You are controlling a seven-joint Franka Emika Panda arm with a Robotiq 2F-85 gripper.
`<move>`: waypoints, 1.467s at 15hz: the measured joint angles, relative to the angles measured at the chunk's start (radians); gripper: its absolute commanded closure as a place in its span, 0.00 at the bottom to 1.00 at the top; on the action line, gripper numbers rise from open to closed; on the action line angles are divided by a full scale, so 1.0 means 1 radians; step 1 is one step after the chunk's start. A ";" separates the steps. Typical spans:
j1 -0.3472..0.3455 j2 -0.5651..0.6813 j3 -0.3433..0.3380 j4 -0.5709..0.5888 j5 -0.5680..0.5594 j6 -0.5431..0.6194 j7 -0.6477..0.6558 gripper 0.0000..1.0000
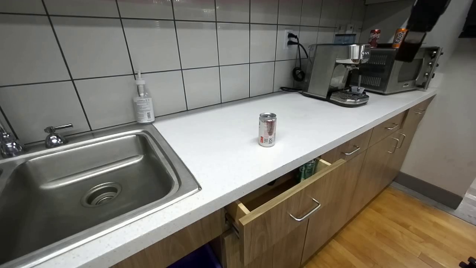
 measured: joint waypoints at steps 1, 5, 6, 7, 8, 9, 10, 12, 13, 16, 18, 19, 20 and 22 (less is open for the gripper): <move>0.001 0.024 -0.008 0.000 0.009 0.025 -0.015 0.00; 0.022 0.105 -0.032 0.000 0.097 0.097 -0.080 0.00; 0.028 0.123 -0.035 0.000 0.121 0.107 -0.093 0.00; 0.032 0.140 -0.035 0.001 0.140 0.117 -0.102 0.00; 0.035 0.156 -0.035 0.001 0.154 0.127 -0.106 0.00; 0.037 0.171 -0.035 0.001 0.160 0.135 -0.107 0.00; 0.038 0.188 -0.035 0.002 0.163 0.141 -0.107 0.00; 0.038 0.221 -0.035 0.004 0.164 0.154 -0.107 0.00; 0.038 0.239 -0.035 0.006 0.164 0.163 -0.106 0.00; 0.037 0.297 -0.034 0.019 0.164 0.191 -0.105 0.00; 0.037 0.336 -0.033 0.031 0.167 0.210 -0.105 0.00; 0.037 0.354 -0.032 0.037 0.170 0.219 -0.102 0.00; 0.037 0.371 -0.030 0.044 0.171 0.228 -0.094 0.00; 0.037 0.405 -0.027 0.058 0.177 0.241 -0.078 0.00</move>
